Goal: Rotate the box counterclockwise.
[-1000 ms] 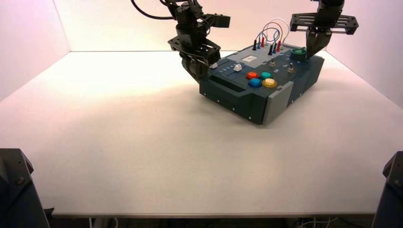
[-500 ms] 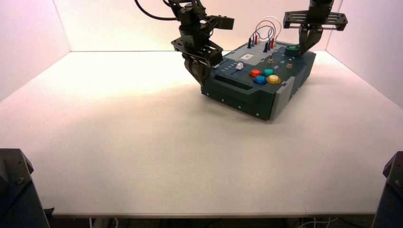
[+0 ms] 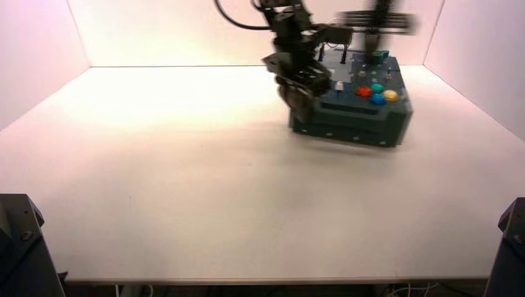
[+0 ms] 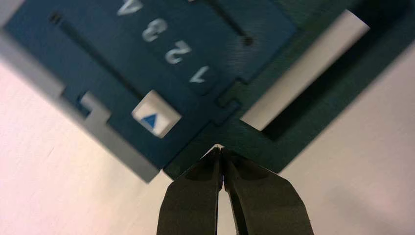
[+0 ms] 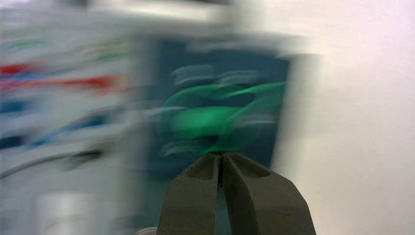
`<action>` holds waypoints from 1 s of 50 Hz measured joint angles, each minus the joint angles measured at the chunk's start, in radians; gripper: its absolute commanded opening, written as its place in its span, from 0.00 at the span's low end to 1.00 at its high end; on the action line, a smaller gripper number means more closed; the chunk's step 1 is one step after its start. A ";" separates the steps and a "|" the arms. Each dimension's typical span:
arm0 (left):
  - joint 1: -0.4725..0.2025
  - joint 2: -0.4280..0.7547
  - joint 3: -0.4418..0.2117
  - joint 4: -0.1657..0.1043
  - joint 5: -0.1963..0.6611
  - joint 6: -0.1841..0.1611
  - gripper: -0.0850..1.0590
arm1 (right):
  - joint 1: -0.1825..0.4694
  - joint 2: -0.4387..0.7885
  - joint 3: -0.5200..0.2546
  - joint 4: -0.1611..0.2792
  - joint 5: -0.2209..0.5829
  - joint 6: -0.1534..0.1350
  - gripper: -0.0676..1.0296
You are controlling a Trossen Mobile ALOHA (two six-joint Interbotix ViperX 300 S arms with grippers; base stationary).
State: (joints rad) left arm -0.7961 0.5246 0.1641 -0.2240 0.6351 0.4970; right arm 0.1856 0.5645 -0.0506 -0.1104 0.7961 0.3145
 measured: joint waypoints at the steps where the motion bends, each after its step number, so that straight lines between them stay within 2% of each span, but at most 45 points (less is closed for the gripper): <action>1: -0.006 0.000 -0.002 0.000 0.000 0.000 0.05 | 0.025 0.005 -0.006 -0.002 0.005 -0.009 0.04; 3: -0.012 0.000 -0.002 -0.003 0.000 0.002 0.05 | 0.081 0.011 -0.020 0.008 0.012 0.000 0.04; 4: -0.017 0.000 -0.005 -0.005 -0.002 0.003 0.05 | 0.130 0.020 -0.034 0.011 0.017 -0.012 0.04; 6: -0.018 0.000 -0.006 -0.008 -0.002 0.003 0.05 | 0.192 0.031 -0.048 0.014 0.025 -0.015 0.04; 12: -0.028 -0.002 -0.011 -0.014 -0.006 0.003 0.05 | 0.293 0.107 -0.051 0.031 0.074 -0.018 0.04; 23: -0.034 -0.003 0.014 -0.014 -0.009 0.025 0.05 | 0.270 0.114 -0.057 0.032 0.077 0.003 0.04; 29: -0.034 -0.008 0.038 -0.015 -0.018 0.032 0.05 | 0.267 0.091 -0.057 0.020 0.086 0.002 0.04; 41: -0.023 -0.058 0.040 -0.015 -0.040 0.034 0.05 | 0.256 0.032 -0.080 -0.011 0.084 -0.011 0.04; 50: 0.037 -0.118 0.044 -0.015 -0.052 0.031 0.05 | 0.261 -0.040 -0.103 -0.060 0.077 -0.017 0.04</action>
State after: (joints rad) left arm -0.7593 0.4065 0.2086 -0.2393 0.5829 0.5277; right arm 0.4464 0.5246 -0.1534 -0.1703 0.8728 0.2976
